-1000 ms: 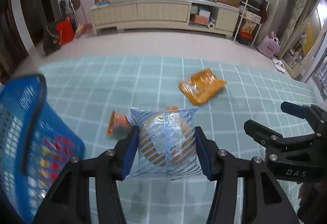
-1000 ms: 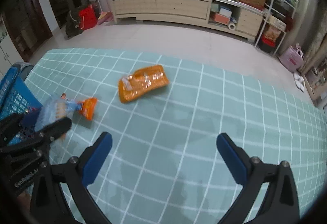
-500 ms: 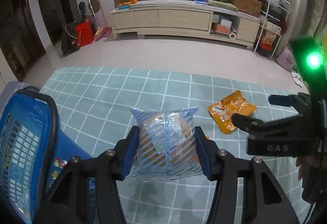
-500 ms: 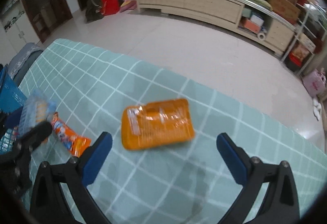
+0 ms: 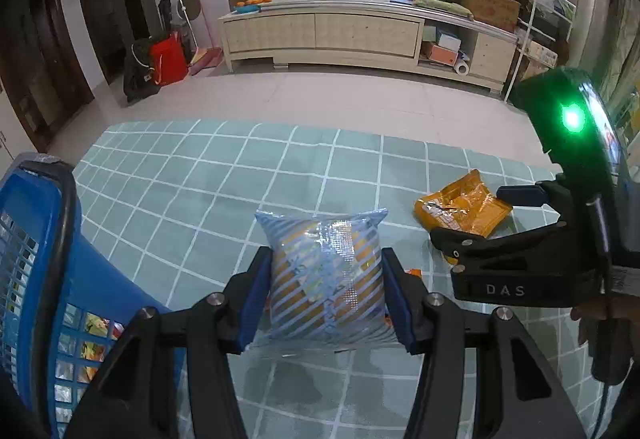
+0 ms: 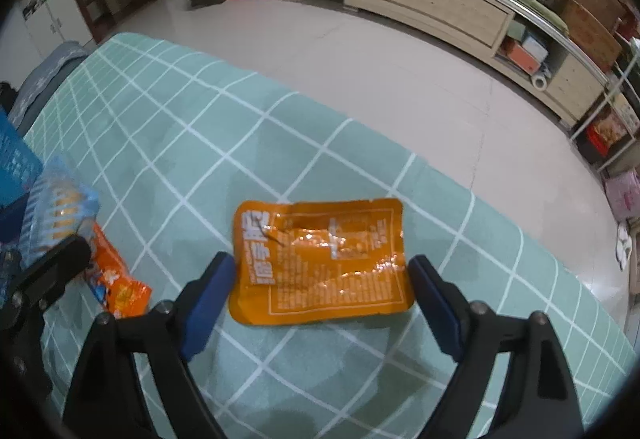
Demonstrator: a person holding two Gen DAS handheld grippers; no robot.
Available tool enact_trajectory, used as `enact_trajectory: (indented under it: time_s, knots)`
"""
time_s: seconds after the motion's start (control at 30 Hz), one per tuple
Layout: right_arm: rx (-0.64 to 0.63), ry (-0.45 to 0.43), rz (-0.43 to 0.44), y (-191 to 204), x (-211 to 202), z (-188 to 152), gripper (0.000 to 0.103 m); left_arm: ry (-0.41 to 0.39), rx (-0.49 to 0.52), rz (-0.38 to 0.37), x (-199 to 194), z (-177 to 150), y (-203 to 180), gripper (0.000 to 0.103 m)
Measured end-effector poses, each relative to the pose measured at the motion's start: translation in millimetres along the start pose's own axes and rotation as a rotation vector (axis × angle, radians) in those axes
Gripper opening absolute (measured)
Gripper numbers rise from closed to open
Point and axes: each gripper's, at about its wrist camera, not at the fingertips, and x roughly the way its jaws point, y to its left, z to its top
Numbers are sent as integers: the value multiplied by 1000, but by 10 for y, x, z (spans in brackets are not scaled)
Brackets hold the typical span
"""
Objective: Organize snacks
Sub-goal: 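Lift the cookie bag with the left gripper while the right gripper approaches the orange sachet, then grasp the orange sachet with the right gripper while the left gripper holds the cookie bag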
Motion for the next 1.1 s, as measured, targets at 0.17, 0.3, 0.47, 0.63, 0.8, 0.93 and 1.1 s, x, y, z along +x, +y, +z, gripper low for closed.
enact_trajectory:
  time_s: [0.17, 0.3, 0.47, 0.63, 0.8, 0.93, 1.1]
  knots:
    - [-50, -3, 17, 62, -60, -66, 81, 7, -6, -14, 3, -11, 17, 51]
    - [-72, -12, 20, 112, -95, -99, 71, 14, 0, -10, 19, -17, 11, 51]
    - [-60, -24, 32, 65, -148, -100, 31, 25, 16, -30, 36, -42, -39, 51]
    - [-44, -43, 45, 62, -197, -162, 11, 26, 34, -35, 24, -62, -68, 51]
    - [-7, -65, 50, 95, -323, -302, 11, 18, 43, -49, -87, -93, -67, 51]
    - [-2, -84, 38, 207, -576, -473, 11, 2, 78, -91, -273, -170, -96, 51]
    - [4, -112, 22, 343, -971, -635, 11, 2, 100, -145, -573, -273, -89, 51]
